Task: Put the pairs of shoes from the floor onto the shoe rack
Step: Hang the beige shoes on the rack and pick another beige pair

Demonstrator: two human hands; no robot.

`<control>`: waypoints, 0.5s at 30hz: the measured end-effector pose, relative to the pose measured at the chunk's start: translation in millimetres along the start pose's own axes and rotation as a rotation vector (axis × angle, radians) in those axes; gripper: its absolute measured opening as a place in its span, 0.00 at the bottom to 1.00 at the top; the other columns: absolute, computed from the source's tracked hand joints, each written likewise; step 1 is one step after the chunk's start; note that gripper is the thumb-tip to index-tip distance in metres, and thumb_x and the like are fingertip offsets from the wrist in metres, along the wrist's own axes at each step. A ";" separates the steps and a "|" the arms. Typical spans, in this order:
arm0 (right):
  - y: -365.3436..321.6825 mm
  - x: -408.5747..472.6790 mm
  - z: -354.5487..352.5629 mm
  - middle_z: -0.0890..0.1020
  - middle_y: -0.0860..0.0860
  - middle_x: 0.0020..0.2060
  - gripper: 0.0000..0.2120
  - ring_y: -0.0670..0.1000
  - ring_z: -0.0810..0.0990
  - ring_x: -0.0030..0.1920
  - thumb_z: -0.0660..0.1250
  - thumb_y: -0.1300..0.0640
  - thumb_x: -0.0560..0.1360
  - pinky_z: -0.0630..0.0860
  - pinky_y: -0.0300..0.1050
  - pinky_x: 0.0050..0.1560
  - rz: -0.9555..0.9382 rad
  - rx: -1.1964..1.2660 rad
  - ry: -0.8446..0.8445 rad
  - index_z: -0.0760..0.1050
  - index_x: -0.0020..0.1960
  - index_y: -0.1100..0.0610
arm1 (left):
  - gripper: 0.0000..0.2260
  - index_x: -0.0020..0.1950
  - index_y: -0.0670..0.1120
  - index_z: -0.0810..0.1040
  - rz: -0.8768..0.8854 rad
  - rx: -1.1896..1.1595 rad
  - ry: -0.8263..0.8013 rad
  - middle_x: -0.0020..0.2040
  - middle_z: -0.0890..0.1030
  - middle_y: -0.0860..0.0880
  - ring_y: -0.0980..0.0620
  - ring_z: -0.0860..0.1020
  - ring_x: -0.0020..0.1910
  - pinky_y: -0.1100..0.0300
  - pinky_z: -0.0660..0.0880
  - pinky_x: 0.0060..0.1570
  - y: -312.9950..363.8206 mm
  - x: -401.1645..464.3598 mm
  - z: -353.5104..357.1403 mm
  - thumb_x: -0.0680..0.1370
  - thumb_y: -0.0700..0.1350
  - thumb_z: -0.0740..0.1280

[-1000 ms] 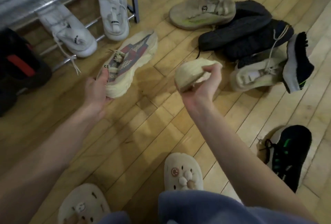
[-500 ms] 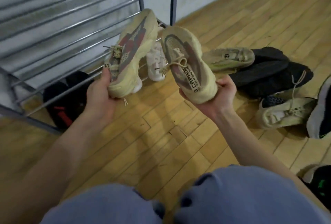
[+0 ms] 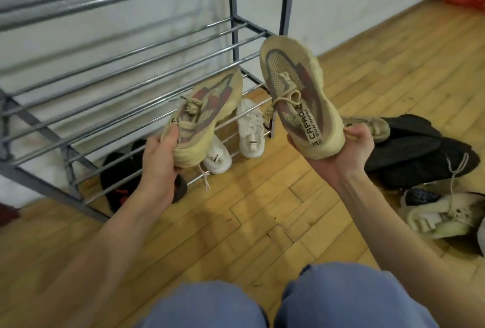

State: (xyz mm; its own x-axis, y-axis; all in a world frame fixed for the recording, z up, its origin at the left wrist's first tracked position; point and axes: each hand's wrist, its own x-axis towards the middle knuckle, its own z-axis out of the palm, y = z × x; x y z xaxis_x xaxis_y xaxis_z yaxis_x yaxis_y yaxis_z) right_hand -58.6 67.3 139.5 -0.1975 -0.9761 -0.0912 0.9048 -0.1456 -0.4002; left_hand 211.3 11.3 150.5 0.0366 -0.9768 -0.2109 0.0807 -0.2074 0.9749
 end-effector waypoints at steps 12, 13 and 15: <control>11.1 2.9 -20.4 0.73 0.64 0.68 0.40 0.73 0.71 0.65 0.64 0.48 0.55 0.78 0.59 0.49 0.042 -0.175 0.176 0.73 0.66 0.61 | 0.22 0.67 0.43 0.72 -0.101 -0.018 0.109 0.59 0.82 0.46 0.49 0.81 0.56 0.50 0.75 0.60 -13.5 15.5 3.5 0.79 0.55 0.63; 12.0 2.2 -26.3 0.74 0.64 0.67 0.40 0.73 0.72 0.64 0.63 0.48 0.57 0.79 0.57 0.48 0.054 -0.187 0.198 0.72 0.67 0.62 | 0.21 0.68 0.43 0.71 -0.127 -0.048 0.115 0.59 0.81 0.46 0.50 0.81 0.56 0.51 0.76 0.58 -17.0 18.8 6.0 0.79 0.54 0.63; 14.6 6.2 -32.1 0.76 0.64 0.65 0.38 0.72 0.73 0.64 0.59 0.48 0.62 0.79 0.56 0.47 0.083 -0.199 0.241 0.71 0.69 0.62 | 0.21 0.69 0.43 0.68 -0.163 -0.106 0.116 0.59 0.80 0.45 0.50 0.81 0.55 0.54 0.78 0.50 -21.4 23.8 13.6 0.78 0.50 0.63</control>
State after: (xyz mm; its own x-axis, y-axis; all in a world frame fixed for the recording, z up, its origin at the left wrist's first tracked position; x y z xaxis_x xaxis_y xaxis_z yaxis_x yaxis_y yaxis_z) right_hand -58.7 64.3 103.8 -0.2308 -0.9135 -0.3351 0.8350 -0.0092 -0.5502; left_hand 196.8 -8.2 125.5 0.1281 -0.9170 -0.3777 0.1994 -0.3492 0.9156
